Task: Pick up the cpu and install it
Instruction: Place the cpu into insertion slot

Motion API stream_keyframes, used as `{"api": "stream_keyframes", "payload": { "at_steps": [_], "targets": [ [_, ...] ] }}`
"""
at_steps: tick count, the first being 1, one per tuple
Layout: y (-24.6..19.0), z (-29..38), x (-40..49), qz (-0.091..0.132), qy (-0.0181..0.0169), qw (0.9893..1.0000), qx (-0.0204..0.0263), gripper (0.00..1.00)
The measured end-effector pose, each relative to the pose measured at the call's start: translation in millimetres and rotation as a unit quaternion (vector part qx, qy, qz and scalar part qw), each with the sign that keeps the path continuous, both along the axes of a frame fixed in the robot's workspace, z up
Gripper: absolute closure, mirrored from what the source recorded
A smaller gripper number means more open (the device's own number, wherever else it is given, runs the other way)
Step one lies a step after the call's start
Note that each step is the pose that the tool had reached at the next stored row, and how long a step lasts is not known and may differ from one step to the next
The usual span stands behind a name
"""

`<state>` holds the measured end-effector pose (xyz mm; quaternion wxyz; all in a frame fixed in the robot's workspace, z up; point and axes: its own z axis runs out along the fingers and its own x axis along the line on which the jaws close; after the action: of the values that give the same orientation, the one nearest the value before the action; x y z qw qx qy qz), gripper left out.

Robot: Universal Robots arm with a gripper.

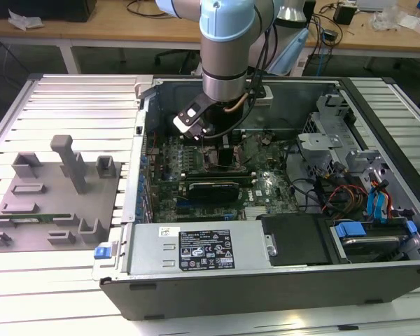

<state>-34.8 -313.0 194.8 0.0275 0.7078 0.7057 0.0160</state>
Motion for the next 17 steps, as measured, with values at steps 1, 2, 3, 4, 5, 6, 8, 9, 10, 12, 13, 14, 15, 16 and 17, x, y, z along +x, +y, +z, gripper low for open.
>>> {"api": "stream_keyframes", "payload": {
  "at_steps": [1,2,3,4,5,6,8,9,10,12,13,14,15,16,17],
  "targets": [
    [0.0,0.0,0.0,0.000,0.0000,1.0000,0.0000,0.32],
    [0.0,-0.1,0.0,0.000,0.0000,1.0000,0.0000,0.32],
    [0.0,0.4,0.0,0.000,-0.0001,1.0000,0.0001,0.32],
    [0.1,0.8,0.0,0.000,-0.0001,1.0000,0.0001,0.32],
    [0.1,0.8,0.0,0.000,-0.0001,1.0000,0.0002,0.32],
    [0.0,1.0,0.0,0.000,0.0000,1.0000,0.0000,0.32],
    [0.0,1.0,0.0,0.000,0.0000,1.0000,0.0000,0.32],
    [0.0,1.0,0.0,0.000,0.0000,1.0000,0.0000,0.32],
    [0.0,1.0,0.0,0.000,0.0000,1.0000,0.0000,0.32],
    [0.0,1.1,0.0,0.000,0.0000,1.0000,0.0000,0.41],
    [0.0,1.1,0.0,0.000,0.0000,1.0000,0.0000,0.41],
    [0.0,1.1,0.0,0.000,0.0000,1.0000,0.0000,0.41],
    [0.0,1.1,0.0,0.000,0.0000,1.0000,0.0000,0.41],
    [0.0,1.1,0.0,0.000,0.0000,1.0000,0.0001,0.41],
    [0.0,1.2,0.0,0.000,0.0001,1.0000,-0.0001,0.42]
  ]
}}
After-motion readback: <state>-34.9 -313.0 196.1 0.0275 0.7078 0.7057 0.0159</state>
